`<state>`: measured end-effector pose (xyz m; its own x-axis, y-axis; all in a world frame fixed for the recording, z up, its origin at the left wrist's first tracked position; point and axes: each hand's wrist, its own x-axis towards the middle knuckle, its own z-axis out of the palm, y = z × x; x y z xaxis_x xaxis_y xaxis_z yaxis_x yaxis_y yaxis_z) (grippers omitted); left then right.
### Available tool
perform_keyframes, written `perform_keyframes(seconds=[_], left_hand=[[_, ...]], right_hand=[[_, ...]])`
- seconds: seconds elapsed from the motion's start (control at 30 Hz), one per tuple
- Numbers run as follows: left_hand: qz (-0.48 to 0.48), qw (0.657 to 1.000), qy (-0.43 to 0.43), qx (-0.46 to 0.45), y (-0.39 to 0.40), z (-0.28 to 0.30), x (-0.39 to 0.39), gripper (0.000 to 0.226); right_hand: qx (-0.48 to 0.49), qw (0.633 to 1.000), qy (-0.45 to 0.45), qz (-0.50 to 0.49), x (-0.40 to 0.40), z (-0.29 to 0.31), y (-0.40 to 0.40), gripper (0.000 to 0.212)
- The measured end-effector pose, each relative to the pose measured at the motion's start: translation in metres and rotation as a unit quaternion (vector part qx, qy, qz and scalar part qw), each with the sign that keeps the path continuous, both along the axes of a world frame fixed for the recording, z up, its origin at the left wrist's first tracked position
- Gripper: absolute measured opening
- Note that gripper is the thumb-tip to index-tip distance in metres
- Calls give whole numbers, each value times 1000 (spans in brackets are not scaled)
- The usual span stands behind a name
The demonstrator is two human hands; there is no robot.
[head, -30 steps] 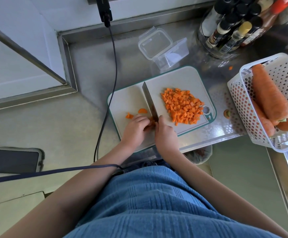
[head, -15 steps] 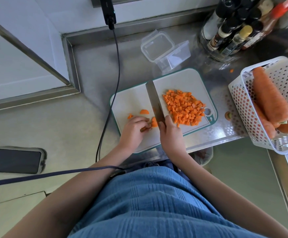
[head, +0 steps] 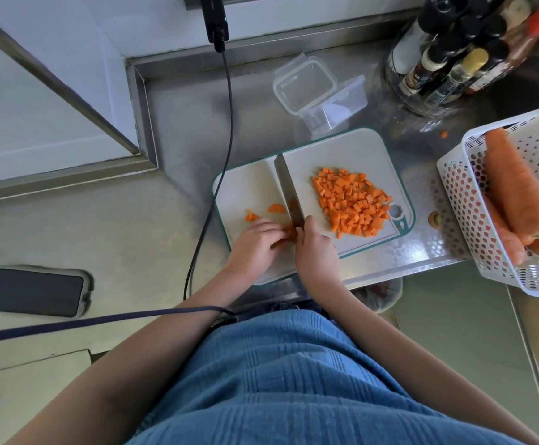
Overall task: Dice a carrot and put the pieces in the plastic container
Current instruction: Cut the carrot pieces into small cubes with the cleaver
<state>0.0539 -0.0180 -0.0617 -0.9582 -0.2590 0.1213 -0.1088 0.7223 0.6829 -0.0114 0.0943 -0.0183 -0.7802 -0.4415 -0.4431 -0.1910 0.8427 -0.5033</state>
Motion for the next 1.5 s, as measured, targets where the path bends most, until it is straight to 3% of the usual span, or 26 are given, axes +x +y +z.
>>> perform_keyframes(seconds=[0.1,0.27,0.5,0.63,0.73,0.93,1.07,1.33,1.5], left_hand=[[-17,1000,9,-18,1,-3,5,23],[-38,997,32,-62,1,-6,5,19],[2,996,59,-69,-9,-8,22,12],[-2,996,47,-79,-9,-10,29,16],[10,995,37,-87,-10,-9,31,7],[78,994,16,-81,-18,0,22,19],[64,995,-3,-80,-26,11,-7,31],[50,996,-79,-2,-17,19,-77,24],[11,994,-101,-29,-5,12,-87,18]], right_hand=[[-4,1000,1,-3,-3,1,2,18],[-9,1000,13,7,-13,4,6,16],[-126,992,22,-20,-11,12,19,16],[-100,994,-10,30,-1,8,13,8],[-67,996,-23,45,1,2,11,21],[-69,996,-10,-47,-14,0,28,11],[-85,993,-3,-81,-25,-2,32,18],[-53,996,19,-70,-22,3,37,15],[-45,992,48,-107,-18,1,40,16]])
